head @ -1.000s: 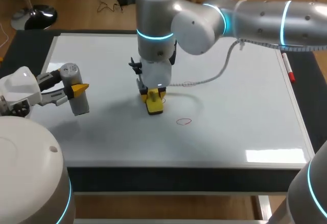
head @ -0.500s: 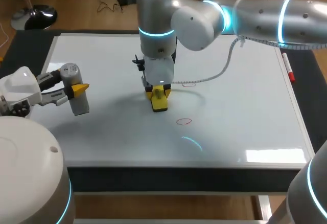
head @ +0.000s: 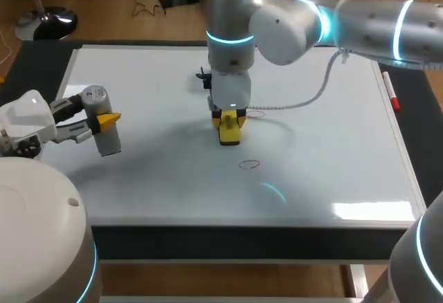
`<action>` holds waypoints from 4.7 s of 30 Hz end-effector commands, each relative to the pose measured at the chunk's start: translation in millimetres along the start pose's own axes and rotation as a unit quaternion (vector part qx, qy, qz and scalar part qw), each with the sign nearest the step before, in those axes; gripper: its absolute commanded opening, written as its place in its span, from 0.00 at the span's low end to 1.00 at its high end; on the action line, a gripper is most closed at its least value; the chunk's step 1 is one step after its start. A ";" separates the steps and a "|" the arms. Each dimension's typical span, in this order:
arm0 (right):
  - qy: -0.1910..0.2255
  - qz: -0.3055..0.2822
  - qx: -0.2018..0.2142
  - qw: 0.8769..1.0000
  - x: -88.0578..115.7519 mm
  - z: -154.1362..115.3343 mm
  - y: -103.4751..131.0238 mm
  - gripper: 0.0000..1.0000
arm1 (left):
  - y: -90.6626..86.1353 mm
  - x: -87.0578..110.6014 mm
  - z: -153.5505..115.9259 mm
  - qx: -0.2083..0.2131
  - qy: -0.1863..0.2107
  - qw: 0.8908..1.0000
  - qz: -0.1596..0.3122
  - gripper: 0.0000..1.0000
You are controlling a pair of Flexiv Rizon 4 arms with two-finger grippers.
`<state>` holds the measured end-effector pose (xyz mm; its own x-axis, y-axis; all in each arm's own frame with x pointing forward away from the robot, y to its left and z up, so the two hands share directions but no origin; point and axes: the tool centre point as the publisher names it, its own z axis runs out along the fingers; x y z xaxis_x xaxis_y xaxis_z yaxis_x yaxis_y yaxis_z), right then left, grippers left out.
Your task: Pick up the inspection probe, press it on each red-marked spot on the whiteboard one by one, put down the probe, pick up the eraser, and wipe off all the red marks.
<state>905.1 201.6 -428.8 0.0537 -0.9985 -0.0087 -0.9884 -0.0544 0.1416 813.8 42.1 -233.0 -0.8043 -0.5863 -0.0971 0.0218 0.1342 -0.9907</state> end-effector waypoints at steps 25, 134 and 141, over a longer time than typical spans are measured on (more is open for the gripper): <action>-0.016 0.127 0.035 0.991 150.3 -50.9 -15.8 0.00 | -0.5 0.2 -0.1 0.001 0.000 1.000 0.001 0.00; -0.021 0.321 0.020 0.947 330.8 -49.3 13.9 0.00 | -27.3 94.8 344.2 0.071 0.245 0.967 0.018 0.00; -0.021 0.321 0.020 0.947 330.8 -49.3 13.9 0.00 | -17.3 94.2 357.2 0.071 0.246 0.967 0.012 0.00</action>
<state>915.6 -128.9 -381.4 -0.5668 -0.8235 0.0241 -0.8188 0.5664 0.0938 942.1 -287.9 -252.6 -0.9860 -0.1345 -0.0989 0.0973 0.0183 -0.9951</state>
